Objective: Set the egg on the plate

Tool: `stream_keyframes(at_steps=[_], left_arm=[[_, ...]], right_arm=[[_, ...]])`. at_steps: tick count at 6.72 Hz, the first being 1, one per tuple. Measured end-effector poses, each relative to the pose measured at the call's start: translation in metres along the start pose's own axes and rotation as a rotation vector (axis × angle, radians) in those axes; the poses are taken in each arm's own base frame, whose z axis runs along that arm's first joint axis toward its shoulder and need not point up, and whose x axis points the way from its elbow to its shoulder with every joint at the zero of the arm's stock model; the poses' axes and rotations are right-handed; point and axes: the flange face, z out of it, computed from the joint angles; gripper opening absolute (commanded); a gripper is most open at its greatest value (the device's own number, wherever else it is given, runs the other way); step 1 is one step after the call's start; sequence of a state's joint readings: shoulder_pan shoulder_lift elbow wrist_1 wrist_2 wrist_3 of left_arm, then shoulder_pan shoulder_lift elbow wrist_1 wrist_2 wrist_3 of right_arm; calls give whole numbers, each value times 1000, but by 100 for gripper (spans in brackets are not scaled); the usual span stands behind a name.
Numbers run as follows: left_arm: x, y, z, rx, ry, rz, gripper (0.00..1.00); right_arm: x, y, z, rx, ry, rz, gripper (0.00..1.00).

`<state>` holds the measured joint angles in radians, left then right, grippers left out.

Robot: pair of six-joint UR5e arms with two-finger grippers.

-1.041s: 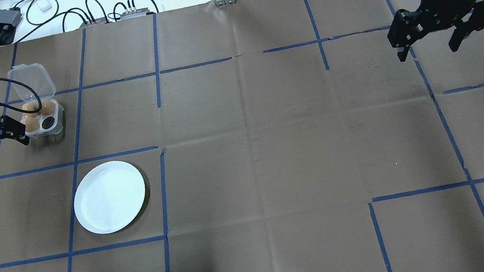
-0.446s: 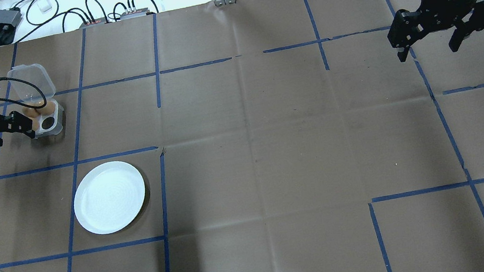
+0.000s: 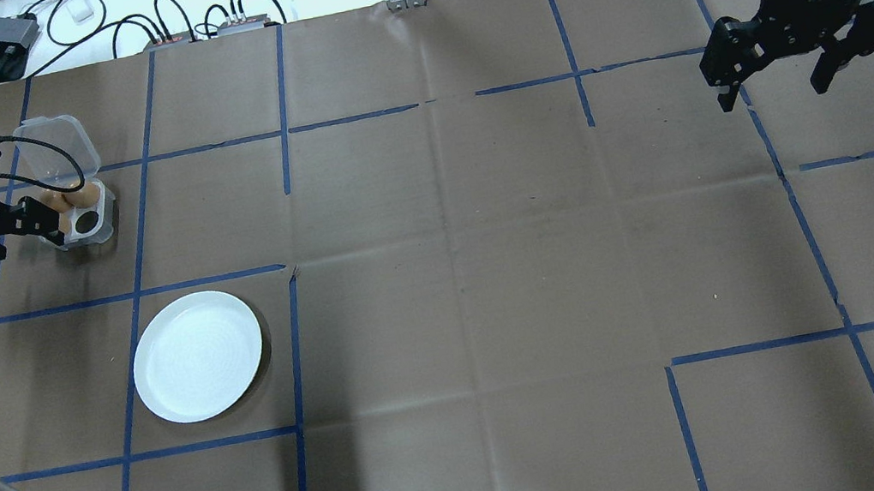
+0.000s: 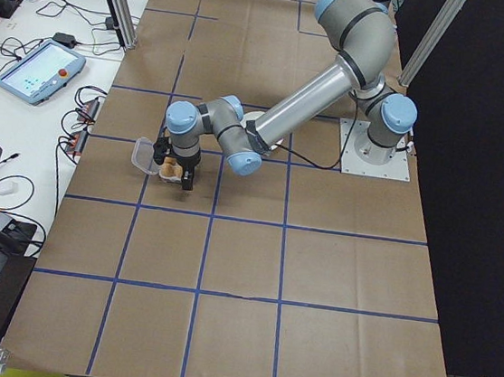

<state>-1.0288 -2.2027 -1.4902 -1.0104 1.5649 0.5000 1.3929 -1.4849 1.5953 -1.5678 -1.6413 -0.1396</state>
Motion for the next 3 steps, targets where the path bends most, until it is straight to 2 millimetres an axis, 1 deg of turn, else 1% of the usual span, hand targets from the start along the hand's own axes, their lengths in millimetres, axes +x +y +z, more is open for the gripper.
stream_keyframes(at_steps=[2, 3], left_arm=[[2, -3, -1, 6, 8, 3, 96], [2, -5, -2, 13, 15, 3, 92]], right_arm=[[0, 0, 0, 0, 0, 0, 100], [0, 0, 0, 0, -1, 0, 100]])
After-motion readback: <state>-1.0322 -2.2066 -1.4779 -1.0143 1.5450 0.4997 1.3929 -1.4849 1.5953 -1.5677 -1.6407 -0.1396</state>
